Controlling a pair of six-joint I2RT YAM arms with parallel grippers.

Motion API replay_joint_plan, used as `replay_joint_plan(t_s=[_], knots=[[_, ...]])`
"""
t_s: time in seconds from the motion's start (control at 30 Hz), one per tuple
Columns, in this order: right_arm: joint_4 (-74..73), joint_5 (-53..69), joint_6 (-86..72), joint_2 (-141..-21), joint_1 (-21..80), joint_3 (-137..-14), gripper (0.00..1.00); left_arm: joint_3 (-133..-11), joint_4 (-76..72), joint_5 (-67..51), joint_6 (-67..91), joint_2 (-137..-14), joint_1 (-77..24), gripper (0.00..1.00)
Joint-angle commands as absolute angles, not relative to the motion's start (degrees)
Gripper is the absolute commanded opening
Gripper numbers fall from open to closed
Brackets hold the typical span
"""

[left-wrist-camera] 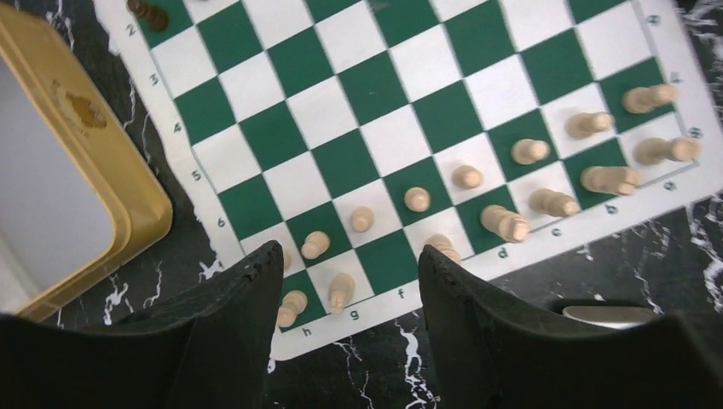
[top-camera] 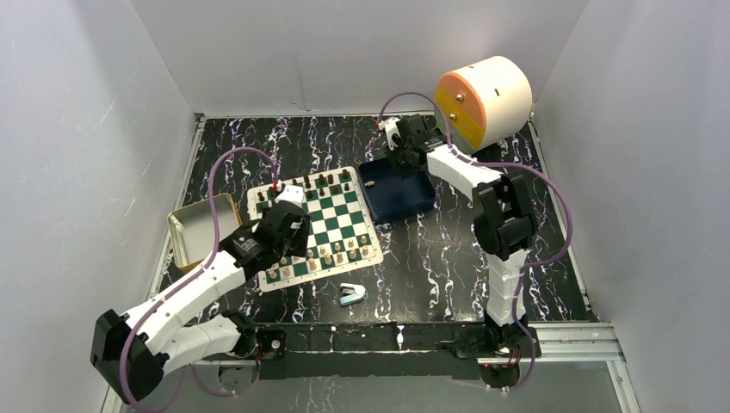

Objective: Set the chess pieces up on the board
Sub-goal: Adjust the storage box at the center of the board.

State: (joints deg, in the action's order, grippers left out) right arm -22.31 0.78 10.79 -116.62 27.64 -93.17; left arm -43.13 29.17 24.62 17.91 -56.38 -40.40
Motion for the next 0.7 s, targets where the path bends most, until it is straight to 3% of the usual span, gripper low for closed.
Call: replay_joint_plan(t_s=[0.0,0.23,0.4,0.67], knots=[[-20.81,-6.89,11.36,-114.01,25.93,-88.2,0.29,-44.98,33.56,24.37,23.32,-57.78,-33.83,0.56],[-18.85,-8.55,10.99,-111.41,24.2,-82.56,0.28,-45.66,33.48,17.48,25.4,-59.55,-17.21,0.56],[-18.63,-8.58,10.21,-110.14,23.13,-81.09,0.28,-46.75,32.86,14.24,25.84,-63.69,-7.93,0.63],[-14.31,6.26,11.29,-107.04,23.16,-79.09,0.28,-45.36,26.51,18.45,24.08,-66.86,-3.51,0.67]])
